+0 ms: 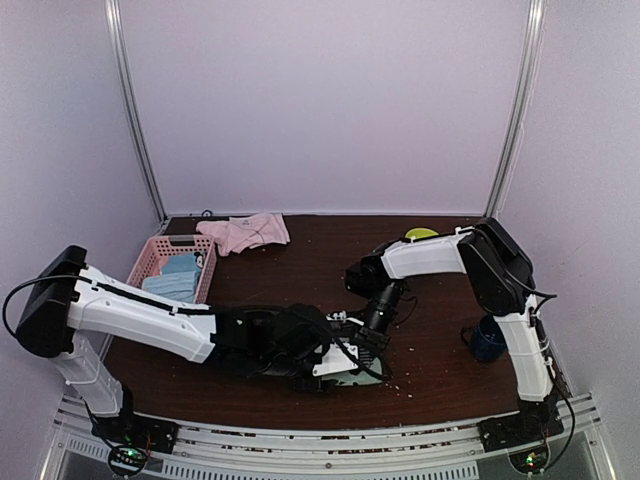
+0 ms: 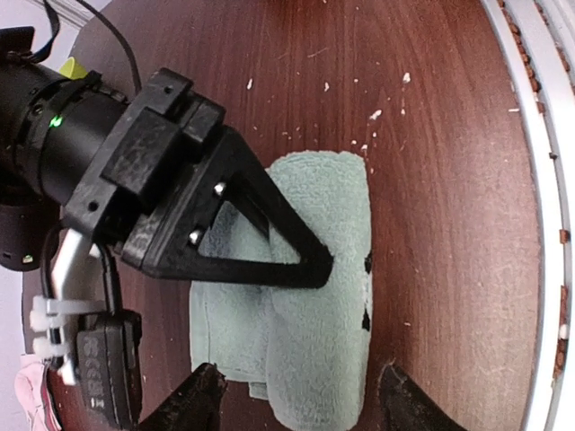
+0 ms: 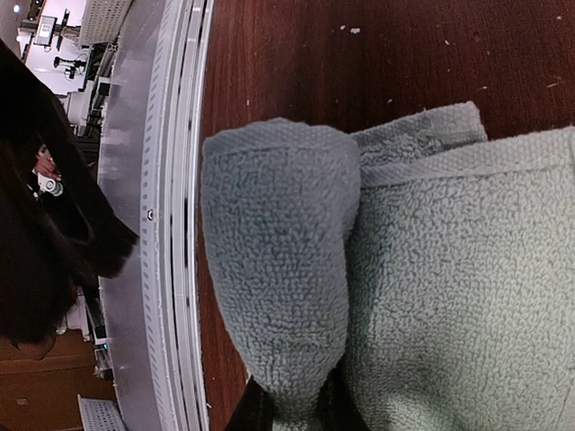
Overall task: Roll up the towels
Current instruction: Roll the towel at the center of the board.
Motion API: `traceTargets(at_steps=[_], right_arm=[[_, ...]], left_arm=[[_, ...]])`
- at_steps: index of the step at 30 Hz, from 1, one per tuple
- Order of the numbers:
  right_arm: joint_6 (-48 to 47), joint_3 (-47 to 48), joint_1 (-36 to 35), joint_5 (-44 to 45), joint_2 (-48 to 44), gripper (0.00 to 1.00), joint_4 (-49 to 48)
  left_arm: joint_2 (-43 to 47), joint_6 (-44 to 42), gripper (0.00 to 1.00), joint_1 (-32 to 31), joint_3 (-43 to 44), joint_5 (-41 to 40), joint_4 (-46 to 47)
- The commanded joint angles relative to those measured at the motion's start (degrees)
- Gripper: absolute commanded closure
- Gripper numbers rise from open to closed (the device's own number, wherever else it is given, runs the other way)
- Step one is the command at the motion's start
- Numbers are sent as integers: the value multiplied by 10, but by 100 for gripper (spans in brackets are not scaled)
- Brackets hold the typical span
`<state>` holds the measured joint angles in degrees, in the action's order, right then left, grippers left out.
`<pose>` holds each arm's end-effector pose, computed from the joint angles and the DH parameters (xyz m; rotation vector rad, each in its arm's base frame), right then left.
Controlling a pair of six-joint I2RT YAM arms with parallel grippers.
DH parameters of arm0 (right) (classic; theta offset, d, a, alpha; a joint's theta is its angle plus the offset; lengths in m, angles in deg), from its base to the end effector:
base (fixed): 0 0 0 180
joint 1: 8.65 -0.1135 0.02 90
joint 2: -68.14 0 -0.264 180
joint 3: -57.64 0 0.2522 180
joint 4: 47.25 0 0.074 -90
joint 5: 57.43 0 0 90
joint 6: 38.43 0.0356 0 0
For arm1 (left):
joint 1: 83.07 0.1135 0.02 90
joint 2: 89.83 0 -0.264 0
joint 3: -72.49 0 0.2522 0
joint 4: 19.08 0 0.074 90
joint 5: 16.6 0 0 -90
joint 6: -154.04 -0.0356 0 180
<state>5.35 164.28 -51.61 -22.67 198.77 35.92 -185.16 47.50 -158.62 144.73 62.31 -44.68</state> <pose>0.2688 0.2903 0.1212 1.6542 -1.9661 -1.3507 0.0936 -0.3357 0.1956 1.6753 1.7379 -0.2440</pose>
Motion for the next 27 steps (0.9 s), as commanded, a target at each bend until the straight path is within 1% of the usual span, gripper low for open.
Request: traceTargets(at_steps=[1, 5, 10, 11, 13, 15, 19, 21, 23, 26, 27], right_arm=[[1, -20, 4, 100, 42, 95, -30], [1, -21, 4, 97, 41, 95, -31], [1, -22, 4, 96, 38, 95, -31], [2, -22, 4, 96, 38, 95, -31], [3, -21, 4, 93, 37, 95, -32], [4, -19, 4, 88, 37, 95, -31], [8, -7, 4, 75, 30, 94, -25], [6, 3, 4, 64, 20, 91, -13], [-3, 13, 7, 47, 0, 84, 8], [-8, 23, 21, 25, -42, 70, 33], [-4, 24, 28, 21, -56, 67, 33]], left_arm=[[-53, -38, 38, -7, 45, -30, 25], [-100, -52, 37, -8, 63, -48, 23], [-128, -51, 39, -8, 65, -59, 18], [-130, -50, 40, -8, 65, -58, 17], [-131, -47, 48, -9, 65, -56, 17], [-133, -43, 53, -9, 66, -48, 18], [-140, -35, 66, -9, 69, -37, 17], [-144, -30, 70, -9, 70, -35, 15], [-149, -26, 74, -9, 72, -35, 8], [-155, -18, 77, -9, 75, -32, -5], [-155, -15, 77, -9, 73, -30, -7]])
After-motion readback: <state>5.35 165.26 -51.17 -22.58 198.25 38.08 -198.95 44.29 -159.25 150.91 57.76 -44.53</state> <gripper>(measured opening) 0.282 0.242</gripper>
